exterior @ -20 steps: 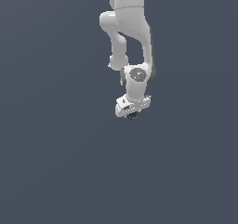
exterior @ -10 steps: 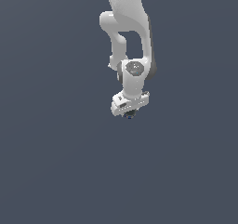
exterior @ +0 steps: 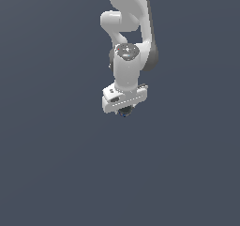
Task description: Pick up the object and move it to a goal position.
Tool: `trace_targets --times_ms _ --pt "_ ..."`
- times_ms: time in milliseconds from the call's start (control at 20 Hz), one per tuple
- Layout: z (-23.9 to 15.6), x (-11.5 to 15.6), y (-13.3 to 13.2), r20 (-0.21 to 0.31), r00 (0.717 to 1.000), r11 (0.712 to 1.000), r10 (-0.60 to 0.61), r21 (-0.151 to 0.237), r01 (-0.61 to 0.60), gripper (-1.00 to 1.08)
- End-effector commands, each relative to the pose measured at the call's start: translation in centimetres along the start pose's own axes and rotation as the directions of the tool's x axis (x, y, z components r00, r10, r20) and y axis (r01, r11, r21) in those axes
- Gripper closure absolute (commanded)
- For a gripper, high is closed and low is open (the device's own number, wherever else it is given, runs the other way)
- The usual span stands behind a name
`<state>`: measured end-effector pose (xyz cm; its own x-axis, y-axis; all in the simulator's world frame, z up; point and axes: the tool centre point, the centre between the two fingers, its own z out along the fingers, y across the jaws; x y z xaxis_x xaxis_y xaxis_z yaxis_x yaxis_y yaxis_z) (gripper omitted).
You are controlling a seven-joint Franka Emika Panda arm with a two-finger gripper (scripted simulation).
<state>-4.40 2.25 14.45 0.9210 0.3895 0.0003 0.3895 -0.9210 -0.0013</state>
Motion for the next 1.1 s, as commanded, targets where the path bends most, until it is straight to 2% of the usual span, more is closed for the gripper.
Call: trace_targets --times_ms 0,550,1050 --pt "-2.4 0.5 1.3 -0.001 1.0 1.0 -0.001 0.001 0.001 1.08" --pt "-12.3 3.0 6.9 -0.001 1.0 1.0 -0.001 0.001 0.001 1.08" --pt "-19.0 4.8 10.9 0.0 1.0 1.0 -0.001 0.0 0.001 1.08"
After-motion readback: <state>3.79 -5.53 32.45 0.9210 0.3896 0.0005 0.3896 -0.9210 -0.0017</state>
